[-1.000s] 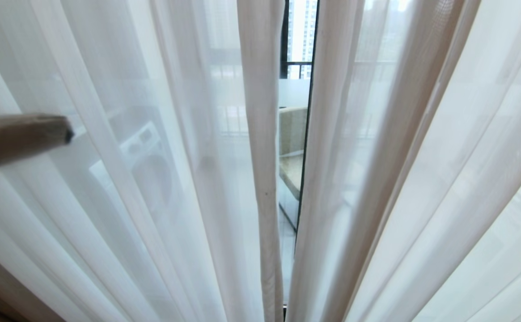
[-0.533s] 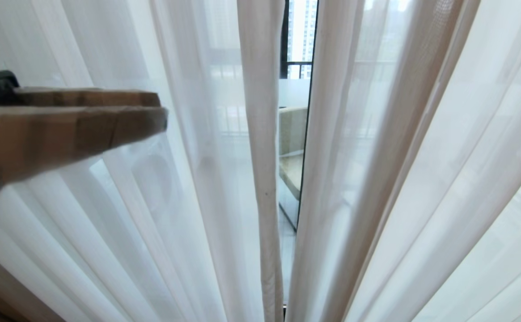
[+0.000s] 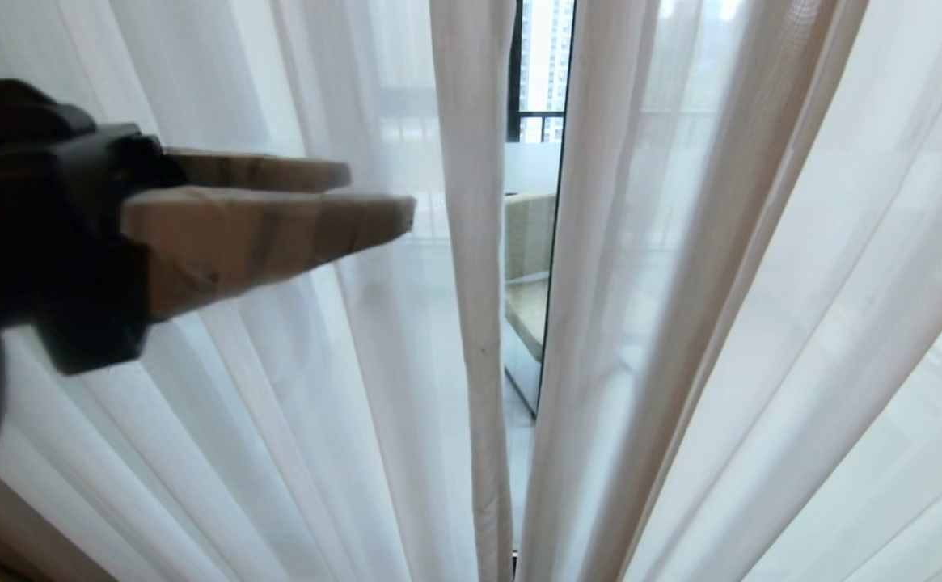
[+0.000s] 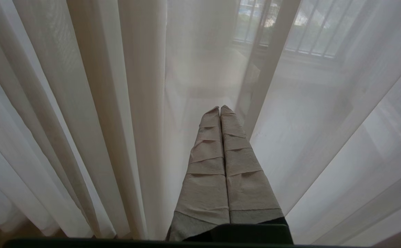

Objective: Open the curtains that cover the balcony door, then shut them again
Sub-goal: Pull the inner curtains open on both sides

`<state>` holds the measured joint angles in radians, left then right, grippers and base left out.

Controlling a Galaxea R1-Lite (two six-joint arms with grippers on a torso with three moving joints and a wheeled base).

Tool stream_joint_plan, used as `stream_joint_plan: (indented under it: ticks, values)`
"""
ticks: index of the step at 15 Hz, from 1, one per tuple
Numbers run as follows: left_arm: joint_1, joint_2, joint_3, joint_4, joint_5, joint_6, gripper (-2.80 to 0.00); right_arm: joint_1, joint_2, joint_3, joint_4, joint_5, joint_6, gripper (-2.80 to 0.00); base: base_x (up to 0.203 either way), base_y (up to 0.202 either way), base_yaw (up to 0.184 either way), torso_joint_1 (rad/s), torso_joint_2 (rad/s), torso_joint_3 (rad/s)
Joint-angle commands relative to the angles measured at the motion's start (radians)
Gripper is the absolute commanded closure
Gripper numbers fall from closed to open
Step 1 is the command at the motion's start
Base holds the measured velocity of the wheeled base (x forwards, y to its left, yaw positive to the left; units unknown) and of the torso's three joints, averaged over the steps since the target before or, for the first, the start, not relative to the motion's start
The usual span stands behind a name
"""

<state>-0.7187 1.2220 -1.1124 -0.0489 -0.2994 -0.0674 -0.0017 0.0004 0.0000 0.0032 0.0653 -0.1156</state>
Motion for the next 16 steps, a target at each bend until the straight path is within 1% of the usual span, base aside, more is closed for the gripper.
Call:
stream_joint_plan:
  ticks: [1, 2, 4, 5, 6, 8, 10, 12, 13, 16]
  values:
    - [0.000, 0.066, -0.030, 0.000, 0.023, 0.007, -2.80, 0.000, 0.000, 0.000, 0.000, 0.001, -0.001, 0.00, 0.000, 0.000, 0.000, 0.000, 0.00, 0.000]
    - [-0.002, 0.095, -0.052, 0.000, 0.044, 0.020, -2.80, 0.000, 0.000, 0.000, 0.000, 0.001, -0.001, 0.00, 0.000, 0.000, 0.000, 0.000, 0.00, 0.000]
    - [-0.002, 0.146, -0.088, -0.007, 0.055, 0.039, -2.80, 0.000, 0.000, 0.000, 0.000, 0.001, -0.001, 0.00, 0.000, 0.000, 0.000, 0.000, 0.00, 0.000]
    - [-0.002, 0.173, -0.094, -0.035, 0.063, 0.051, -2.80, 0.000, 0.000, 0.000, 0.000, 0.001, -0.001, 0.00, 0.000, 0.000, 0.000, 0.000, 0.00, 0.000]
    - [-0.002, 0.203, -0.095, -0.081, 0.089, 0.069, -2.80, 0.000, 0.000, 0.000, 0.000, 0.001, -0.001, 0.00, 0.000, 0.000, 0.000, 0.000, 0.00, 0.000]
    - [-0.013, 0.274, -0.097, -0.214, 0.189, 0.095, -2.80, 0.000, 0.000, 0.000, 0.000, 0.001, -0.001, 0.00, 0.000, 0.000, 0.000, 0.000, 0.00, 0.000]
    - [-0.019, 0.327, -0.104, -0.290, 0.260, 0.103, -2.80, 0.000, 0.000, 0.000, 0.000, 0.001, -0.001, 0.00, 0.000, 0.000, 0.000, 0.000, 0.00, 0.000]
    - [-0.018, 0.348, -0.118, -0.296, 0.292, 0.110, -2.80, 0.000, 0.000, 0.000, 0.000, 0.001, -0.001, 0.00, 0.000, 0.000, 0.000, 0.000, 0.00, 0.000]
    - [-0.016, 0.362, -0.125, -0.299, 0.309, 0.127, -2.80, 0.001, 0.000, 0.000, 0.000, 0.001, -0.001, 0.00, 0.000, 0.000, 0.000, 0.000, 0.00, 0.000]
    - [-0.003, 0.419, -0.192, -0.301, 0.336, 0.139, -2.80, 0.000, 0.000, 0.000, 0.000, 0.001, -0.001, 0.00, 0.000, 0.000, 0.000, 0.000, 0.00, 0.000]
